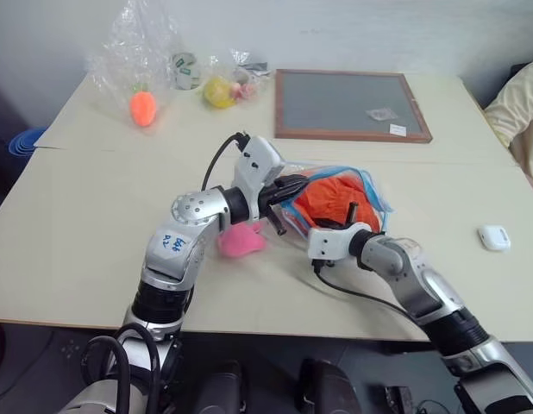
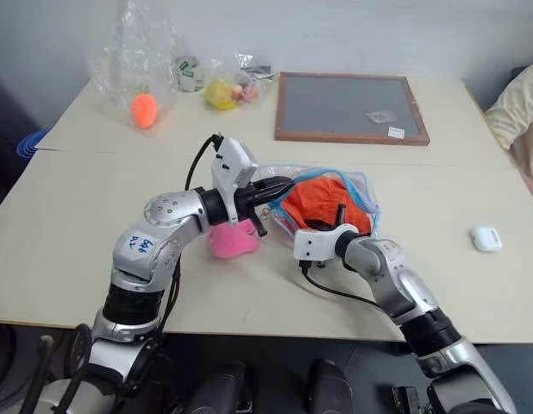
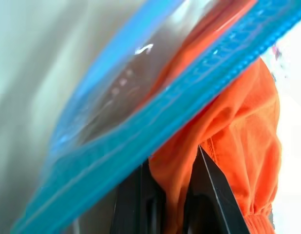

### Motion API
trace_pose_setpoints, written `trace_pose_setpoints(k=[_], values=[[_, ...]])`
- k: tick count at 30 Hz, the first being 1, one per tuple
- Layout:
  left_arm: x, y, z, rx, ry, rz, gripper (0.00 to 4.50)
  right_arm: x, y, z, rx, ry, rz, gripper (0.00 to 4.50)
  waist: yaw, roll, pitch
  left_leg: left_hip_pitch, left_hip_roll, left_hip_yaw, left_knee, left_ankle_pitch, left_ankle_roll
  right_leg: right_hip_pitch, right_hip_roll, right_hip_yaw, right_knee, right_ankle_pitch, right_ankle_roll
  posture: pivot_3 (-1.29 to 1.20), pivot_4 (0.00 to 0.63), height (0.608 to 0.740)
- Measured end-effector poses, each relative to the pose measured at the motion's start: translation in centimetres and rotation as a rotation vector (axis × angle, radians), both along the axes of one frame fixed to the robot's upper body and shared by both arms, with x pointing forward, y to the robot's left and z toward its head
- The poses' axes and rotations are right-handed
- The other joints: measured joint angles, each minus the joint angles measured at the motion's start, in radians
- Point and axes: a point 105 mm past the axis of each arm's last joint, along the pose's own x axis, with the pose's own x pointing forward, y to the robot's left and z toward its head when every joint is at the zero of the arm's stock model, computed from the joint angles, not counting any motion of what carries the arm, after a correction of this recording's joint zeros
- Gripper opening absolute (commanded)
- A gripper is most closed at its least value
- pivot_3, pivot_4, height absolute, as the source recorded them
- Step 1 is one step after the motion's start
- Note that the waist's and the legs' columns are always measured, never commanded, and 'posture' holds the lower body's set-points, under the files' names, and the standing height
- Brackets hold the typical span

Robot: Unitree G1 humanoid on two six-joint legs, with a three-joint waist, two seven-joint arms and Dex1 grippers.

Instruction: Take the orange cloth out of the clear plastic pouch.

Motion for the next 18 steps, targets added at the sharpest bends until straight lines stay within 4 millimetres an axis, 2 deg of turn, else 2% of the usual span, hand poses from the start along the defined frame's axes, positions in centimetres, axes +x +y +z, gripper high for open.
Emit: trace_pose_setpoints(k=[5, 7, 9, 10, 13, 14, 15, 16, 18], values=[[0.5, -0.2, -0.7, 0.034, -0.007, 0.008, 0.00, -2.2, 1.2, 2.3, 0.061, 0.089, 0.110, 0.02, 0.000, 0.000, 0.000, 0.000, 0.000, 0.000, 0.000, 0.000, 0.000, 0.000, 0.000, 0.000, 0.000, 0.000, 0.000, 0.00, 0.150, 0.740], [0.9, -0.1, -1.1, 0.060, -0.019, 0.023, 0.00, -3.5, 0.5, 4.4, 0.153, 0.201, 0.131, 0.02, 0.003, 0.001, 0.001, -0.001, 0.000, 0.000, 0.000, 0.000, 0.000, 0.000, 0.000, 0.000, -0.001, 0.000, 0.000, 0.00, 0.150, 0.740], [1.4, 0.4, -1.4, 0.082, -0.029, 0.052, 0.00, -5.7, -0.6, 6.2, 0.194, 0.346, 0.185, 0.02, 0.007, 0.002, 0.001, -0.001, -0.001, -0.001, 0.000, -0.001, 0.001, 0.000, 0.000, -0.001, -0.001, 0.000, 0.000, 0.00, 0.150, 0.740], [1.8, 1.0, -1.8, 0.102, -0.030, 0.076, 0.00, -7.0, -1.5, 7.4, 0.201, 0.417, 0.214, 0.02, 0.006, 0.002, 0.001, -0.001, 0.000, -0.001, 0.000, -0.001, 0.002, 0.001, 0.000, -0.001, -0.002, 0.000, 0.000, 0.00, 0.150, 0.740], [2.2, 1.7, -2.2, 0.136, -0.046, 0.099, 0.00, -9.4, -3.4, 9.7, 0.232, 0.578, 0.257, 0.02, 0.004, 0.002, 0.002, -0.001, 0.000, -0.001, 0.000, -0.001, 0.002, 0.001, -0.001, -0.001, -0.002, 0.000, 0.000, 0.00, 0.150, 0.740], [2.1, 1.9, -2.3, 0.155, -0.059, 0.094, 0.00, -9.5, -4.6, 10.7, 0.272, 0.642, 0.236, 0.02, 0.003, 0.002, 0.002, -0.001, 0.000, -0.001, 0.000, -0.001, 0.002, 0.001, -0.001, -0.001, -0.002, 0.000, 0.000, 0.00, 0.150, 0.740], [1.8, 2.4, -2.6, 0.185, -0.074, 0.082, 0.00, -9.2, -6.3, 12.6, 0.332, 0.668, 0.188, 0.02, 0.002, 0.002, 0.002, -0.001, 0.000, -0.001, 0.000, -0.001, 0.003, 0.001, -0.001, 0.000, -0.002, 0.000, 0.000, 0.00, 0.150, 0.740], [1.6, 2.6, -2.7, 0.202, -0.082, 0.073, 0.00, -8.9, -7.5, 13.8, 0.364, 0.658, 0.157, 0.02, 0.001, 0.002, 0.002, -0.001, 0.000, 0.000, 0.000, -0.001, 0.003, 0.000, -0.001, 0.000, -0.002, 0.000, 0.000, 0.00, 0.150, 0.740], [0.6, 3.0, -3.3, 0.259, -0.112, 0.031, 0.00, -7.6, -11.0, 16.5, 0.434, 0.595, 0.052, 0.02, 0.000, 0.002, 0.002, -0.001, 0.000, 0.000, -0.001, -0.002, 0.002, 0.000, -0.001, 0.000, -0.003, 0.000, 0.000, 0.00, 0.150, 0.740]])
